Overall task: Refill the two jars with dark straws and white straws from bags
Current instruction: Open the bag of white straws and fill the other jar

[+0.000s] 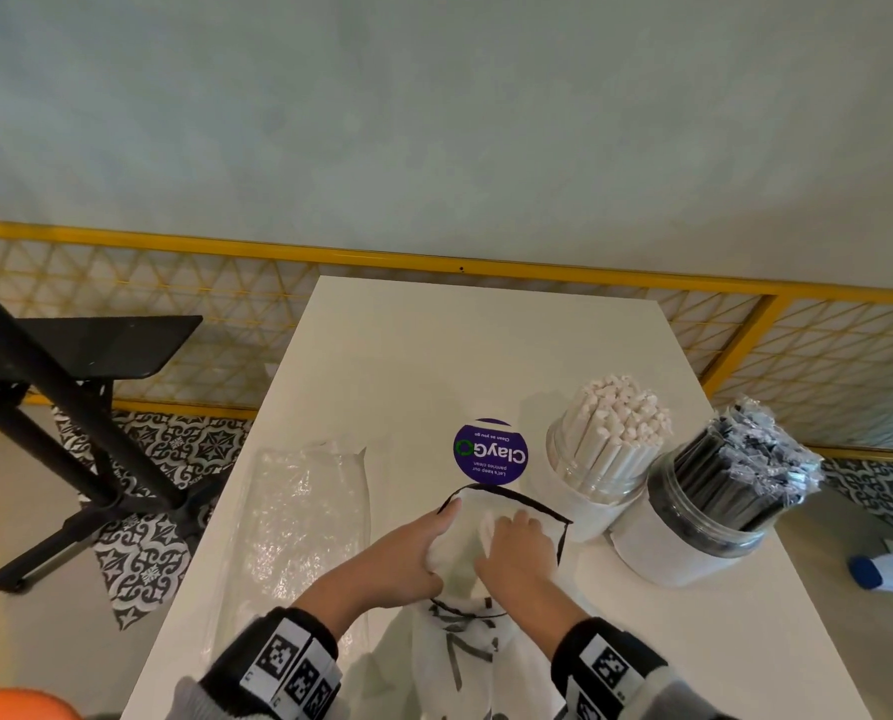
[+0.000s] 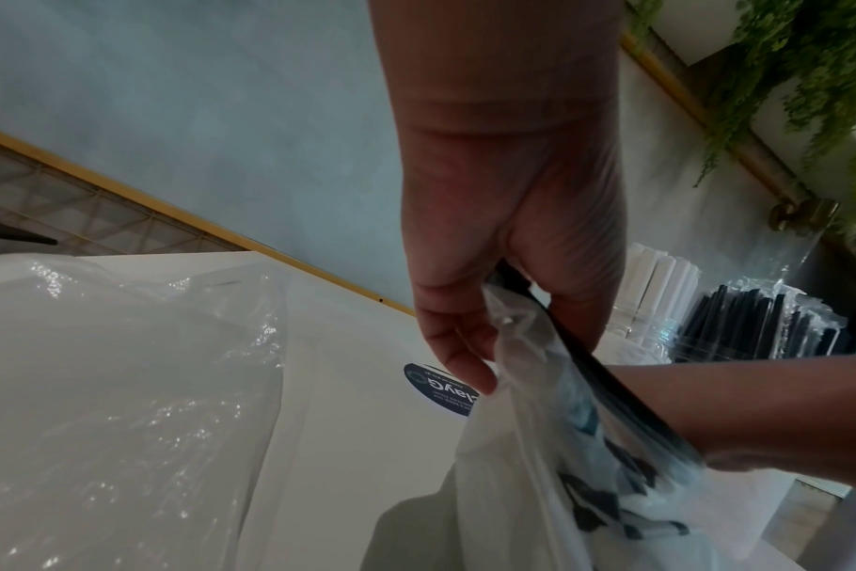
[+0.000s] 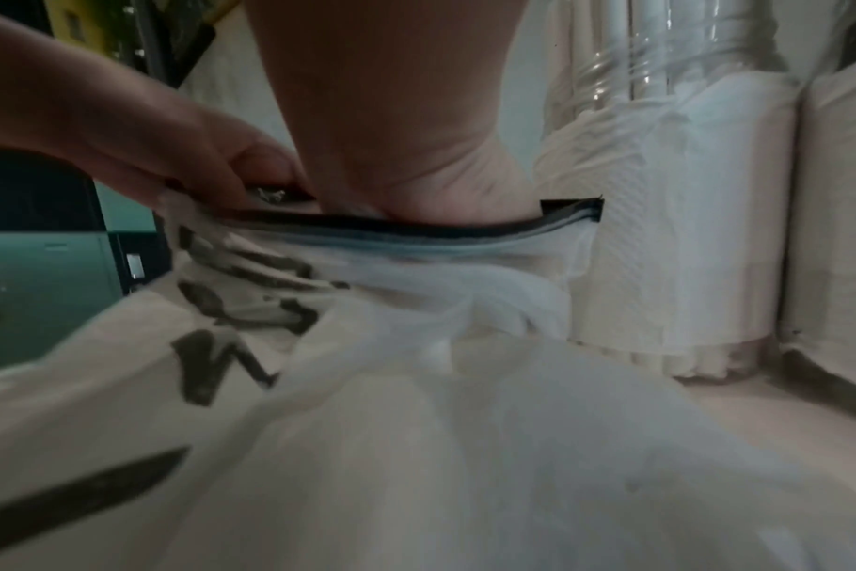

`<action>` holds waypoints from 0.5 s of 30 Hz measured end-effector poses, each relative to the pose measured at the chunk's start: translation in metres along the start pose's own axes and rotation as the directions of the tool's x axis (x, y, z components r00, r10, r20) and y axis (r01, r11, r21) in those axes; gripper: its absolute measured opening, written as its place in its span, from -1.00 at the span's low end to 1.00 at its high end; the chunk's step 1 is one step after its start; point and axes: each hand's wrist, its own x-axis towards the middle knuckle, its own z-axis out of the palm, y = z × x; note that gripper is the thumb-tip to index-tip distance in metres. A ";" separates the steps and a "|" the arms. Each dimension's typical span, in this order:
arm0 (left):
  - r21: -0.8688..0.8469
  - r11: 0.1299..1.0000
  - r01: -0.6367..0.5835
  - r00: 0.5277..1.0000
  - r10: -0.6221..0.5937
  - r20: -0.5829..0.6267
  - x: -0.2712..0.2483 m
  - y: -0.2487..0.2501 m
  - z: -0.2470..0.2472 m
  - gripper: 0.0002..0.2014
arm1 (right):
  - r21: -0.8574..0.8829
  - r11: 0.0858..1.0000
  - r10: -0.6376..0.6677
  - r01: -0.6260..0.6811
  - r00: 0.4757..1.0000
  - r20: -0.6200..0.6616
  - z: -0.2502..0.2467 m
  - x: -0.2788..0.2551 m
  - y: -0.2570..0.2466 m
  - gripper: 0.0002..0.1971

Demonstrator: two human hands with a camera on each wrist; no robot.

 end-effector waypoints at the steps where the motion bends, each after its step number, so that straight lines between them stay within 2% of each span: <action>1: 0.006 1.000 -0.006 1.000 0.006 0.006 0.000 0.001 0.001 -0.10 | -0.054 0.998 0.027 -0.028 1.000 -0.009 0.001 0.003 0.003 -0.54; 6: 0.022 1.000 -0.004 1.000 0.004 0.021 -0.002 0.003 0.004 -0.12 | -0.270 0.961 0.065 -0.064 0.998 -0.007 0.012 0.012 0.008 -0.59; 9: 0.033 0.999 -0.009 1.000 0.009 0.006 -0.003 0.005 0.003 -0.13 | -0.268 0.961 0.058 -0.067 0.998 -0.039 0.013 0.016 0.009 -0.64; 15: 0.031 0.999 -0.007 1.000 0.007 -0.004 -0.007 0.005 0.002 -0.13 | -0.208 0.978 -0.016 0.004 0.998 -0.057 0.021 0.018 0.011 -0.53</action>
